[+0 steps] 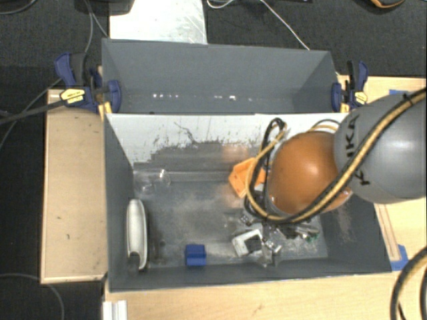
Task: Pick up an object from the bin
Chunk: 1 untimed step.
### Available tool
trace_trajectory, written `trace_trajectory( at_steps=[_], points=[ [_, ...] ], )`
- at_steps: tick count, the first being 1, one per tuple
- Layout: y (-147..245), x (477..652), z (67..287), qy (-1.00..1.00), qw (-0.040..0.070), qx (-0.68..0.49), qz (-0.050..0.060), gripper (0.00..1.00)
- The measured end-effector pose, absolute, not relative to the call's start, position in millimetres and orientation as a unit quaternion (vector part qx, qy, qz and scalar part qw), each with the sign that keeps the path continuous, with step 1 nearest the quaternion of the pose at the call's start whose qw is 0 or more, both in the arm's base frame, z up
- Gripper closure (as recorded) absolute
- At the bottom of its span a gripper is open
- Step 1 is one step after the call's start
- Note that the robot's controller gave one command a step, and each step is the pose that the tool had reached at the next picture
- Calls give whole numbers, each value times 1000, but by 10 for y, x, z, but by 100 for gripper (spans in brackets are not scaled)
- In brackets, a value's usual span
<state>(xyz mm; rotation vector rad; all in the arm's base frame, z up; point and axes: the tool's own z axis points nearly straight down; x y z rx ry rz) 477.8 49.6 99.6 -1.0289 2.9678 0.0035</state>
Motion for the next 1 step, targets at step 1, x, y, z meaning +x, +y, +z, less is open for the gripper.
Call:
trace_trajectory(
  at_steps=[1],
  points=[
    [446, 4811, 720, 973, 11, -229, 0, 0]
  ],
)
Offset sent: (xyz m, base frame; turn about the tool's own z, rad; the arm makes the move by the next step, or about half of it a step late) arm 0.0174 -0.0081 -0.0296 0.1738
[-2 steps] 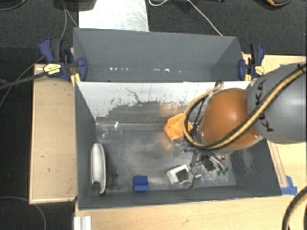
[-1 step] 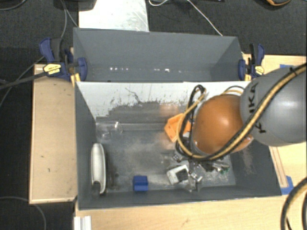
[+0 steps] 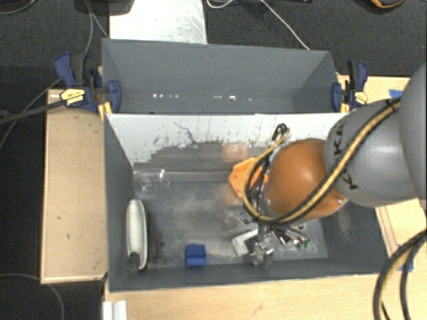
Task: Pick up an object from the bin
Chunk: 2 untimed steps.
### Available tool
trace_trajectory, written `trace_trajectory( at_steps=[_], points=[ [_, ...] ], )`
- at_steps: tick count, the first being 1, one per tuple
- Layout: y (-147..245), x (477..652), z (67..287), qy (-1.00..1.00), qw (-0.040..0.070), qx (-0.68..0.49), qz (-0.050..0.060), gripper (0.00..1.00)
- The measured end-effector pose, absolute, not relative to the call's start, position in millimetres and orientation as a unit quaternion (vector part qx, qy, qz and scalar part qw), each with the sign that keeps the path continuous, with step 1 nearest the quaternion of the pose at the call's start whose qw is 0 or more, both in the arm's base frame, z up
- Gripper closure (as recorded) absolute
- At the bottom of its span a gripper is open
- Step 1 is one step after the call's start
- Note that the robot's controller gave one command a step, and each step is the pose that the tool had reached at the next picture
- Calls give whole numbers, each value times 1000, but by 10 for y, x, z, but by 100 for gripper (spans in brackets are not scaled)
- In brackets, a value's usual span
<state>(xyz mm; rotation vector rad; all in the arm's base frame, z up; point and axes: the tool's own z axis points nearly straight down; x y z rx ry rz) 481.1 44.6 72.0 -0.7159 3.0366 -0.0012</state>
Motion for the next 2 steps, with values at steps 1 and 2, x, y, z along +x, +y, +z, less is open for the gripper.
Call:
trace_trajectory(
  at_steps=[1, 2],
  points=[
    [420, 4958, 709, 970, 1, -243, 1, 100],
    [420, 4958, 710, 970, 1, -243, 2, 100]
  ],
)
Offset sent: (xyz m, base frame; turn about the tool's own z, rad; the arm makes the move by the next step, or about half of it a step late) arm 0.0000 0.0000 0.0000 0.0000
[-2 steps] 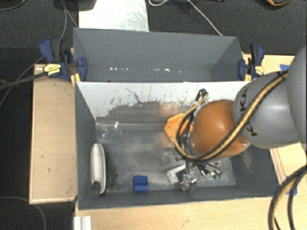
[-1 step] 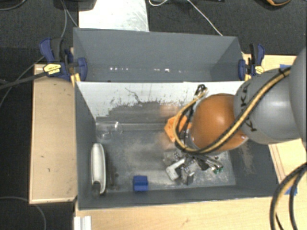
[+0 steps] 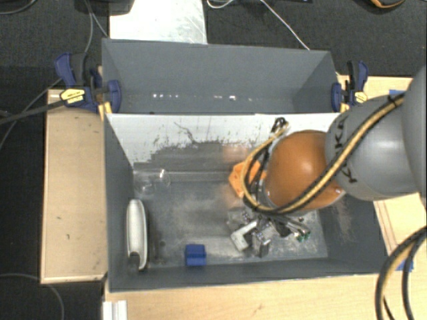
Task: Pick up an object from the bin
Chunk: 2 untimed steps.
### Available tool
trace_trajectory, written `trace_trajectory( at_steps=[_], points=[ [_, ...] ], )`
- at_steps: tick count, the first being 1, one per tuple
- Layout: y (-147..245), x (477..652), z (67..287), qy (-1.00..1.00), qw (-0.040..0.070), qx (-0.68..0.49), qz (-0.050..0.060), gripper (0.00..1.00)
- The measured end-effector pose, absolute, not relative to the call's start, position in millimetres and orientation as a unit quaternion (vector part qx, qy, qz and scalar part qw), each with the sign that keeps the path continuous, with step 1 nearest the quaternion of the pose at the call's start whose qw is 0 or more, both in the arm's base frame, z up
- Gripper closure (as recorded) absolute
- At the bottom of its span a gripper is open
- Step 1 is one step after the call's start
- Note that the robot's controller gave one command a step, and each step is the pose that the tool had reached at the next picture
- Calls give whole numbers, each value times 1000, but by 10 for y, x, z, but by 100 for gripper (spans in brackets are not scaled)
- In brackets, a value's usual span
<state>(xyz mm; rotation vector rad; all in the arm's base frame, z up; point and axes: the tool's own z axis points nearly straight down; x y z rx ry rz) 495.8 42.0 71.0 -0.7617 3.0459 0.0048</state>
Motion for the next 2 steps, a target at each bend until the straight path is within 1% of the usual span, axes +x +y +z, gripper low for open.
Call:
trace_trajectory(
  at_steps=[2],
  points=[
    [421, 4949, 793, 970, 0, -242, 2, 100]
  ],
)
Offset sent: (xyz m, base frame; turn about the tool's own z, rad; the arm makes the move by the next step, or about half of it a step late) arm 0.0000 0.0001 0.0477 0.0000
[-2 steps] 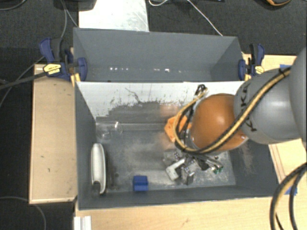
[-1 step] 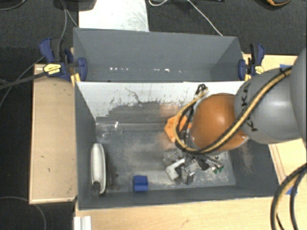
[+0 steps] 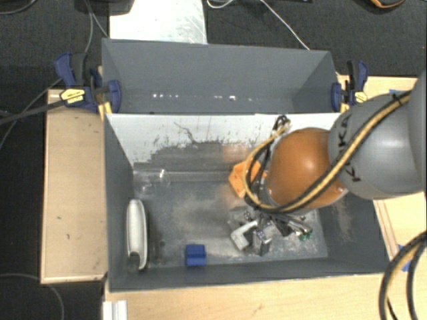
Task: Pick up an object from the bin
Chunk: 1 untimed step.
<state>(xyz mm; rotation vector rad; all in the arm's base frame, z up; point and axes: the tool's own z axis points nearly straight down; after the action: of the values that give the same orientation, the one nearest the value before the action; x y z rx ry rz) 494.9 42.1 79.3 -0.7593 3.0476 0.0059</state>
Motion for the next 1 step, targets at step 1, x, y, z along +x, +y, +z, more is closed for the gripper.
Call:
trace_trajectory(
  at_steps=[1],
  points=[
    [422, 4935, 959, 971, -3, -241, 3, 100]
  ],
)
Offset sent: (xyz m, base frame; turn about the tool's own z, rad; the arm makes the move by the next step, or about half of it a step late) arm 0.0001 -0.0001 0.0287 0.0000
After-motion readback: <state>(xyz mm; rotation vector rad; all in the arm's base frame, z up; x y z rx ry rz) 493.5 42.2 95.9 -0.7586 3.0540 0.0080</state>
